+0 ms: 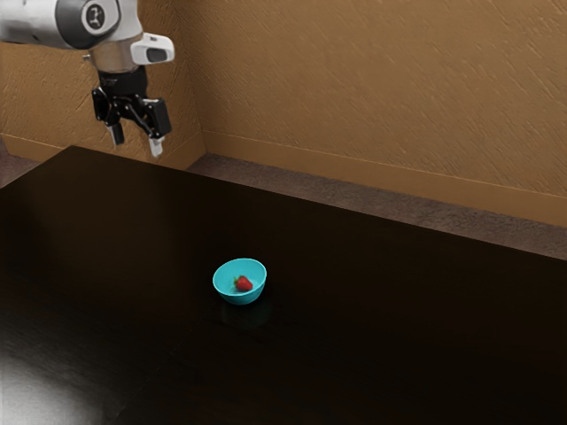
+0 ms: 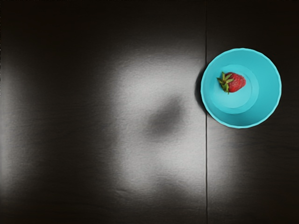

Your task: Take strawberry from the bowl

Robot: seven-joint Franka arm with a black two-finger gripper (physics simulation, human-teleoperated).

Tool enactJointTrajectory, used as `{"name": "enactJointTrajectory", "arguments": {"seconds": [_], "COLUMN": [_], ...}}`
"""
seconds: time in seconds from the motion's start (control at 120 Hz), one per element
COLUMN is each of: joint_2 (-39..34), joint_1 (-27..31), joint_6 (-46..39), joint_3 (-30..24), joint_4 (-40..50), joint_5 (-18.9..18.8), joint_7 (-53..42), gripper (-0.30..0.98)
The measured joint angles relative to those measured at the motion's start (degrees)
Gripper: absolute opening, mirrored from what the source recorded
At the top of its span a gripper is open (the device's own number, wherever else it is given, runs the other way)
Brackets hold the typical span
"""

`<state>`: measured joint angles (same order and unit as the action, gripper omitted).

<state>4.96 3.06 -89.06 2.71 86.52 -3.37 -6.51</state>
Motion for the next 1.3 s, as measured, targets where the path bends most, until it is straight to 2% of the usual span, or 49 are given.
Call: {"name": "enactJointTrajectory", "arguments": {"seconds": [0.375,0.642,0.917,1.125,1.175,1.3], "joint_2": [0.6,0.8,4.2,7.2,7.6,10.1], "joint_1": [-1.7,-2.8,-3.7,-3.7,-3.7,-3.7], "joint_6": [-1.5,-16.6,-23.9,-30.1,-31.5,-34.7], "joint_3": [-0.6,-1.4,-3.3,-5.7,-5.8,-6.4], "joint_4": [1.5,11.0,18.0,21.7,22.5,22.6], "joint_5": [-0.5,0.4,-0.2,-0.8,-0.7,-0.5], "joint_7": [-3.8,-26.1,-46.9,-58.7,-60.9,-65.8], "gripper": [0.69,0.69,0.69,0.68,0.65,0.47]}}
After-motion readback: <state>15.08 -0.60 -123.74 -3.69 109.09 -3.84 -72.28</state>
